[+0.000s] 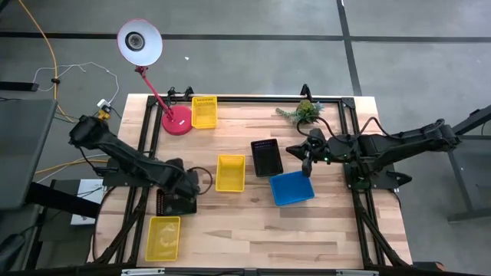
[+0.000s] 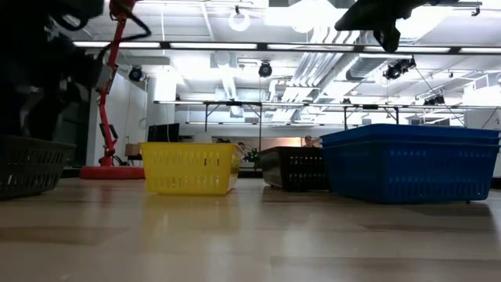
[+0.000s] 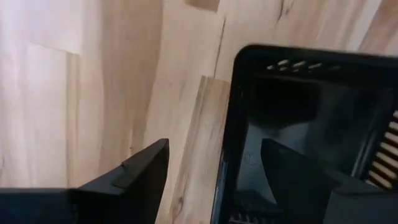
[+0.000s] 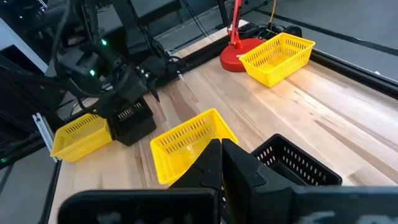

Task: Stack baskets by color
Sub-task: Stack the left black bin on the right black bin

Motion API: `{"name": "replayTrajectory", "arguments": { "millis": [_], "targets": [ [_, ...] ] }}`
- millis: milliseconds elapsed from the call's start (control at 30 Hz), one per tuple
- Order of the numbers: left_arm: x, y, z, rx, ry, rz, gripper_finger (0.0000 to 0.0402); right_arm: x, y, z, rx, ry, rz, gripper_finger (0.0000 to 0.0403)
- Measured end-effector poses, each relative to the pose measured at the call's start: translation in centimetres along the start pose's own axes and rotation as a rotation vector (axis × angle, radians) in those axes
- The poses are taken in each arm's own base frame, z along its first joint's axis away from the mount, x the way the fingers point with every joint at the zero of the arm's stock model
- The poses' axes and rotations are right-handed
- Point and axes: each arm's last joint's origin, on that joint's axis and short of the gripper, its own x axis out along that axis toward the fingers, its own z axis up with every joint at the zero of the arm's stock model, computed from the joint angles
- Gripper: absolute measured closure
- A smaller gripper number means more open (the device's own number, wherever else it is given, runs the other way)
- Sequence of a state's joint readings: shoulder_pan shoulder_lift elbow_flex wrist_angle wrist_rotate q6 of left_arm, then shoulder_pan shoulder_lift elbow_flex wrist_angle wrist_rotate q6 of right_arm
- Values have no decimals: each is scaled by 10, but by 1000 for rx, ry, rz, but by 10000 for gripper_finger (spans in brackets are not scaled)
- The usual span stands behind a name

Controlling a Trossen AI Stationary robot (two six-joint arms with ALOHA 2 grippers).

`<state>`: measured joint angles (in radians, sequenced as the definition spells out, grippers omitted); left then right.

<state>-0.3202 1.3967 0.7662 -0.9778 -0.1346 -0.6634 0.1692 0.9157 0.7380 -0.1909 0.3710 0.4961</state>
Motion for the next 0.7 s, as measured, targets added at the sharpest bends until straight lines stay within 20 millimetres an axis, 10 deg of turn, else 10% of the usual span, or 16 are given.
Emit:
{"name": "replayTrajectory", "arguments": {
  "millis": [300,567,700],
  "targets": [
    [19,-6,12,9,51,-30,172,0,0,-1,-5,14,-2,403],
    [22,-6,14,12,64,-44,369,0,-1,-2,-13,20,-4,403],
    [8,-3,14,3,69,-77,387,0,-1,-2,-15,22,-5,403]
  ]
}}
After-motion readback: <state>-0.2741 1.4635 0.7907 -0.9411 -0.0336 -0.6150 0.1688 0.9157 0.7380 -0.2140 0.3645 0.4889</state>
